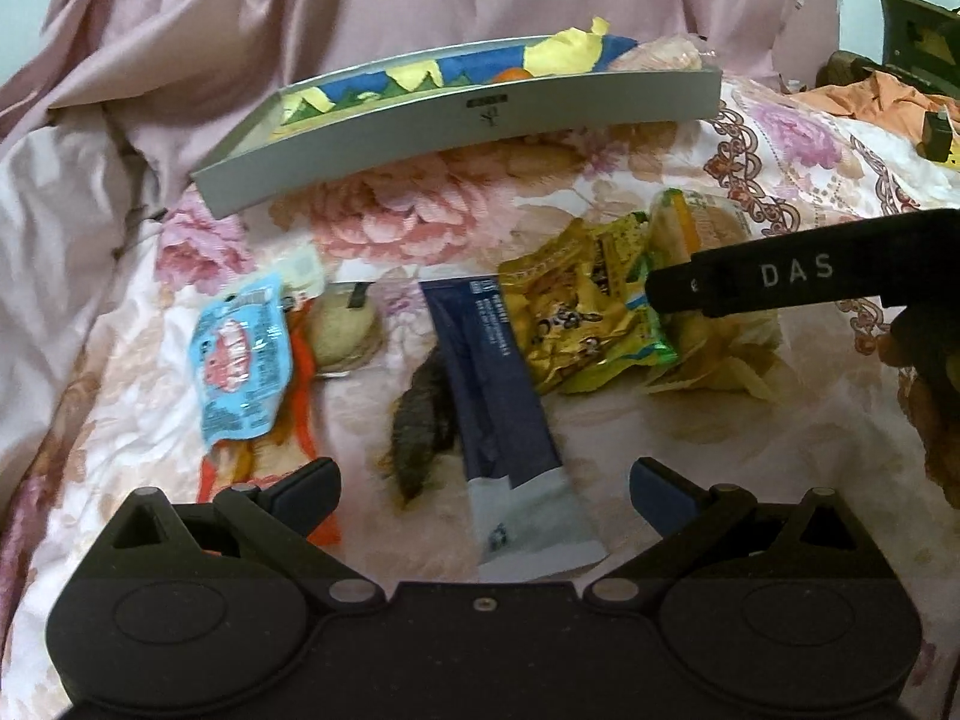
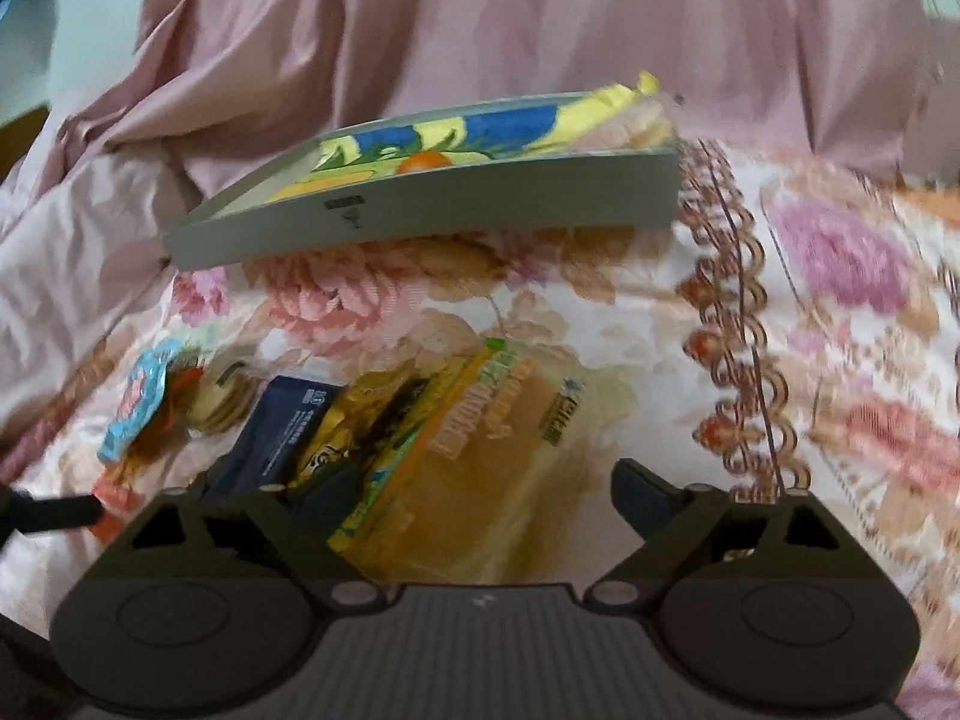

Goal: Organize snacks
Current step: 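Grasp the blue packet with the left gripper while the right grasps the wrapped bread loaf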

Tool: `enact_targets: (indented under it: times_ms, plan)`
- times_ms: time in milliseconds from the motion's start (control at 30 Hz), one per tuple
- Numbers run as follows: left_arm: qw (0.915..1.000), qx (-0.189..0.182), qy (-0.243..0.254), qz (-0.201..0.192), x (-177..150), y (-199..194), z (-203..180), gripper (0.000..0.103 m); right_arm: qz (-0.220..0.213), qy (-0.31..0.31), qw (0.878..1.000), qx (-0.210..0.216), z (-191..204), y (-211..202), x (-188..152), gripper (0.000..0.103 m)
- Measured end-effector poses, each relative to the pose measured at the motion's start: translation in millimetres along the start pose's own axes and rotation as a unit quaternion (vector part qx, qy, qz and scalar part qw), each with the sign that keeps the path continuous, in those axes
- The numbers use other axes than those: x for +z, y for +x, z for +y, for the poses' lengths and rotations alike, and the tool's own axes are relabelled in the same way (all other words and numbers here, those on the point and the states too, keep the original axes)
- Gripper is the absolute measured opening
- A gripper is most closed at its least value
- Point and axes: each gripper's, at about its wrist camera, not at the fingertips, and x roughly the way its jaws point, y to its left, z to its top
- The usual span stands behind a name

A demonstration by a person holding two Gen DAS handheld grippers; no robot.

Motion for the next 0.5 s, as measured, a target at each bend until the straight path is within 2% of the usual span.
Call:
enact_targets:
  times_ms: [200,433,500]
  plan:
    - [0.9998,0.009,0.014,0.007,7.2,7.6,-6.7,0.089,0.019,0.011,1.0,0.016,-2.9,2.4,0.5,0.081]
    - [0.9997,0.008,0.003,0.022,15.2,19.5,-8.2,0.074,0.019,0.004,1.0,0.015,0.3,0.8,-0.1,0.077]
    - [0.9997,0.008,0.001,0.023,17.8,21.7,-8.0,0.065,0.019,0.004,1.0,0.015,0.4,1.0,-0.3,0.077]
